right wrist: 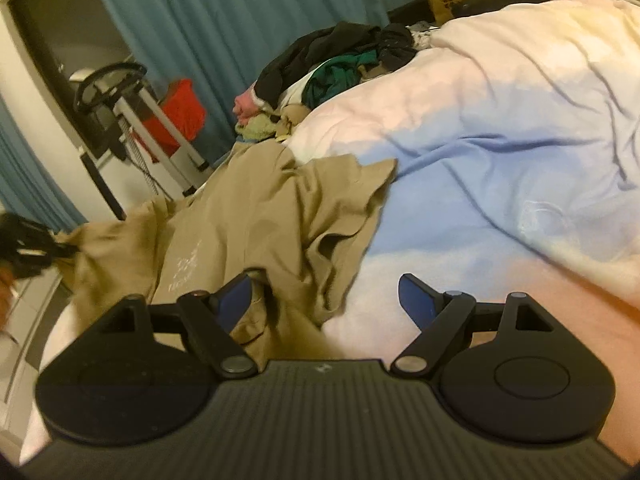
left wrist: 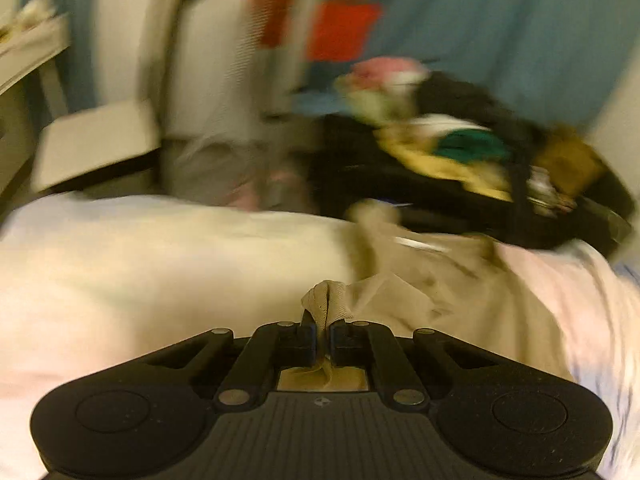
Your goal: Fold clothes
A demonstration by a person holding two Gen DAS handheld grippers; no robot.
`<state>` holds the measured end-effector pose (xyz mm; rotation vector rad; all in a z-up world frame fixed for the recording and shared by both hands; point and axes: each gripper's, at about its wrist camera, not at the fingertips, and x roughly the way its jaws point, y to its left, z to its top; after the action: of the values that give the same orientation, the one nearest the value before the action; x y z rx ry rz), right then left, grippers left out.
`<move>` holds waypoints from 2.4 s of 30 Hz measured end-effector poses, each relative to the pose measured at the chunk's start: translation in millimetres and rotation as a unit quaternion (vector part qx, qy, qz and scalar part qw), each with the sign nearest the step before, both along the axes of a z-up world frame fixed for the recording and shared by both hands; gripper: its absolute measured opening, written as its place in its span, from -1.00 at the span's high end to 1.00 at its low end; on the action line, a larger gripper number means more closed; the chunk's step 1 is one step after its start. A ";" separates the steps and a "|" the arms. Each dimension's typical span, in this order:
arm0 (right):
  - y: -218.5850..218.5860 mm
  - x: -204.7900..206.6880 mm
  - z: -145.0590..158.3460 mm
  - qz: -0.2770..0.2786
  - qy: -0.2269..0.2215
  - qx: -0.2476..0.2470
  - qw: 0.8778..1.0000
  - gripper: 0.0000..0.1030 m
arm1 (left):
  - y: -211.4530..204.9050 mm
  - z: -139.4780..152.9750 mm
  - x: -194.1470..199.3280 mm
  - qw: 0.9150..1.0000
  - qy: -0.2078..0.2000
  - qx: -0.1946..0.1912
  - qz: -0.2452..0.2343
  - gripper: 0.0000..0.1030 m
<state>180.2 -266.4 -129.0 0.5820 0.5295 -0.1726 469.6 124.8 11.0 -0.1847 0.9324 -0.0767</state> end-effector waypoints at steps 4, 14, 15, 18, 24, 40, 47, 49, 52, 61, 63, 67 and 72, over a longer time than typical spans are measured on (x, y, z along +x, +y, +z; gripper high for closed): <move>12.0 4.3 3.8 0.012 0.001 -0.040 0.999 -0.60 | 56.7 20.1 26.5 0.994 -0.015 0.073 0.083 0.86; 14.5 12.8 0.4 0.016 0.004 -0.042 0.999 -0.60 | 130.5 -44.5 -27.1 0.988 -0.026 0.014 0.150 -0.22; 14.6 12.5 0.8 0.017 0.003 -0.041 0.999 -0.60 | 137.5 -48.4 -41.6 0.986 -0.032 -0.018 0.162 -0.25; 15.7 10.1 2.3 0.020 0.001 -0.039 0.999 -0.60 | 150.6 -60.9 -79.8 0.978 -0.044 -0.104 0.175 -0.41; 19.2 5.6 5.5 0.025 -0.003 -0.035 0.999 -0.60 | 143.1 -104.0 -110.0 0.951 -0.029 -0.261 0.161 -0.44; 24.1 4.8 5.5 0.029 -0.009 -0.060 0.998 -0.59 | 131.2 -90.6 -80.9 0.962 -0.094 -0.106 0.234 0.77; 23.6 4.2 6.9 0.029 -0.015 -0.062 0.998 -0.59 | 114.1 -87.1 -92.6 0.973 -0.109 0.007 0.202 -0.13; 23.5 4.2 8.4 0.028 -0.019 -0.064 0.997 -0.59 | 105.8 -81.5 -109.0 0.979 -0.100 0.024 0.178 -0.24; 23.1 2.7 11.0 0.028 -0.025 -0.061 0.997 -0.59 | 80.7 -61.6 -147.3 0.982 -0.117 0.041 0.140 -0.49; 32.1 -23.4 29.6 0.046 -0.054 -0.091 0.993 -0.59 | -20.9 -24.3 -289.2 0.985 -0.158 -0.005 0.072 -0.87; 32.2 -32.5 34.3 0.050 -0.059 -0.091 0.993 -0.59 | -38.5 -27.0 -316.7 0.985 -0.166 -0.017 0.054 -0.89; 23.6 -48.9 35.6 0.048 -0.046 -0.060 0.996 -0.59 | -63.9 -36.5 -358.7 0.981 -0.190 -0.019 0.008 -0.91; 6.3 -60.7 29.4 0.023 -0.025 -0.003 0.999 -0.59 | -93.5 -44.3 -384.4 0.971 -0.228 0.045 -0.050 -0.93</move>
<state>119.5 -260.1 -99.6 0.5669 0.4941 -0.1155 85.2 31.3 -33.4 -0.0315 0.4833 -0.1623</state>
